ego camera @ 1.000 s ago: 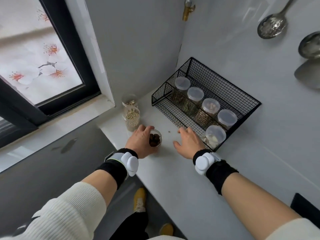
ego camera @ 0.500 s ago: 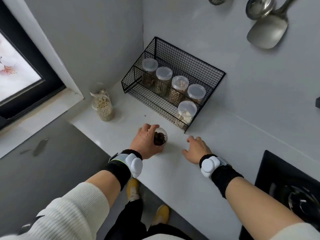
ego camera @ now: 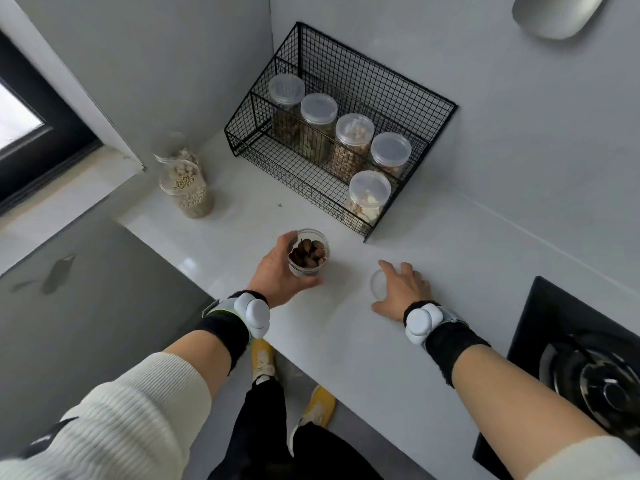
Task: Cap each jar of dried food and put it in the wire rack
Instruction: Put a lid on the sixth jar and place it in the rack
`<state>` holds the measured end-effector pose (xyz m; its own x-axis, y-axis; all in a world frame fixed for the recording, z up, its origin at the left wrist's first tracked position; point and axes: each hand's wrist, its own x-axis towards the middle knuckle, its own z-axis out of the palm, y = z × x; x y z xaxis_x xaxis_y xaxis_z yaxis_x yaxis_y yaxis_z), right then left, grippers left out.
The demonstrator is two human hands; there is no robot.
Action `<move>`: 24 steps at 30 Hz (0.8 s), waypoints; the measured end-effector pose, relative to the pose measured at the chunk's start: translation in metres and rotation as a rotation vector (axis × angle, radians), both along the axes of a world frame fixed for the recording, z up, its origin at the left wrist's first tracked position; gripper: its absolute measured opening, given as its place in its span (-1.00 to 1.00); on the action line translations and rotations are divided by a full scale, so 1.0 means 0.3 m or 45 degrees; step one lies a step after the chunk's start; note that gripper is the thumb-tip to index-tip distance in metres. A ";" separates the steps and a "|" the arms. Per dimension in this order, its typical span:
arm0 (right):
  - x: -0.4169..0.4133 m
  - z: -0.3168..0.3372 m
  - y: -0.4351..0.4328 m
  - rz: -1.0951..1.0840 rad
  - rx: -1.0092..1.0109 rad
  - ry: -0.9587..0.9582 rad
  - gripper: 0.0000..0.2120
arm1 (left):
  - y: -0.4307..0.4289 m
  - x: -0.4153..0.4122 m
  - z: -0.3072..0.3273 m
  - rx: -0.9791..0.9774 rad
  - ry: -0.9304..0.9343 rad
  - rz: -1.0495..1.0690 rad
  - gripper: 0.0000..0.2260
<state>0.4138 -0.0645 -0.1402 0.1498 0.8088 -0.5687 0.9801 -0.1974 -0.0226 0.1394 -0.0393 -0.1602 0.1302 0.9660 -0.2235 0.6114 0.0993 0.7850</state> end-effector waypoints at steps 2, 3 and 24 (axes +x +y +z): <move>0.004 -0.013 0.012 0.046 0.016 -0.031 -0.17 | 0.012 0.004 0.003 0.016 -0.010 -0.003 -0.13; 0.005 -0.017 0.014 0.062 0.021 -0.037 -0.19 | 0.015 0.007 0.007 0.028 -0.013 -0.002 -0.15; -0.157 0.343 0.202 -0.322 0.447 0.972 -0.58 | 0.019 -0.074 0.320 0.175 0.171 -0.045 -0.16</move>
